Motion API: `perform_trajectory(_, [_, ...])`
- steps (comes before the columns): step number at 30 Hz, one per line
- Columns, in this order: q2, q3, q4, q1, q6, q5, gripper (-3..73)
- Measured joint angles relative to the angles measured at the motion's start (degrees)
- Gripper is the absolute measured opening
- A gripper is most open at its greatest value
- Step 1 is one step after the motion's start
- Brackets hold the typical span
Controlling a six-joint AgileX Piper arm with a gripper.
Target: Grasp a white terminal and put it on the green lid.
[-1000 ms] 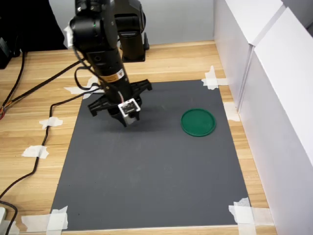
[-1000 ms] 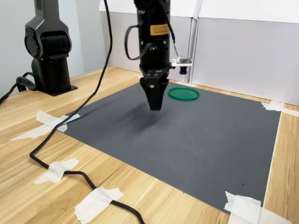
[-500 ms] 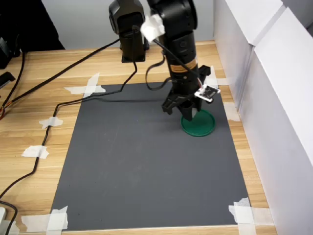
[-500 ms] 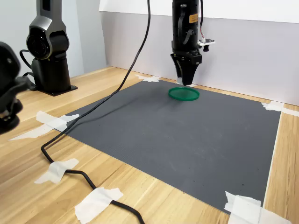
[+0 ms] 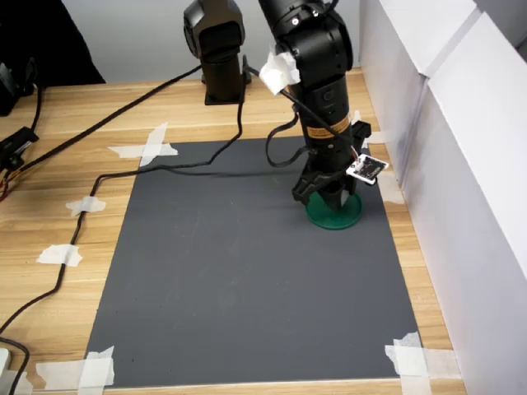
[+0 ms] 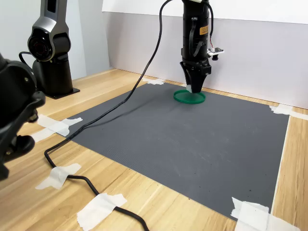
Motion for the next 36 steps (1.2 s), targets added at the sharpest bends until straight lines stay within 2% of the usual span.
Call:
perform_trajectory(6, [-3.31,0.24,-0.11,-0.33,0.73,-0.18,51.9])
perform_trajectory(10, [-7.79,0.24,-0.78,-2.73,3.88,-0.24,52.5])
perform_trajectory(11, [-9.4,0.24,-0.84,-3.86,4.61,-0.24,50.6])
perform_trajectory(13, [-13.27,0.24,-0.98,-6.74,6.57,-0.59,42.1])
perform_trajectory(18, [-24.72,2.53,-1.18,-15.86,7.97,-5.43,9.5])
perform_trajectory(20, [-29.53,5.29,-1.18,-19.25,8.36,-9.88,2.9])
perform_trajectory(22, [-35.2,9.79,-1.22,-22.79,8.59,-15.27,0.0])
perform_trajectory(27, [-51.98,25.05,-0.99,-29.48,8.7,-29.22,-1.3])
perform_trajectory(31, [-65.32,38.17,-0.74,-30.98,8.76,-37.7,-1.6])
perform_trajectory(36, [-81.32,51.26,-0.55,-31.05,8.76,-42.5,-1.6])
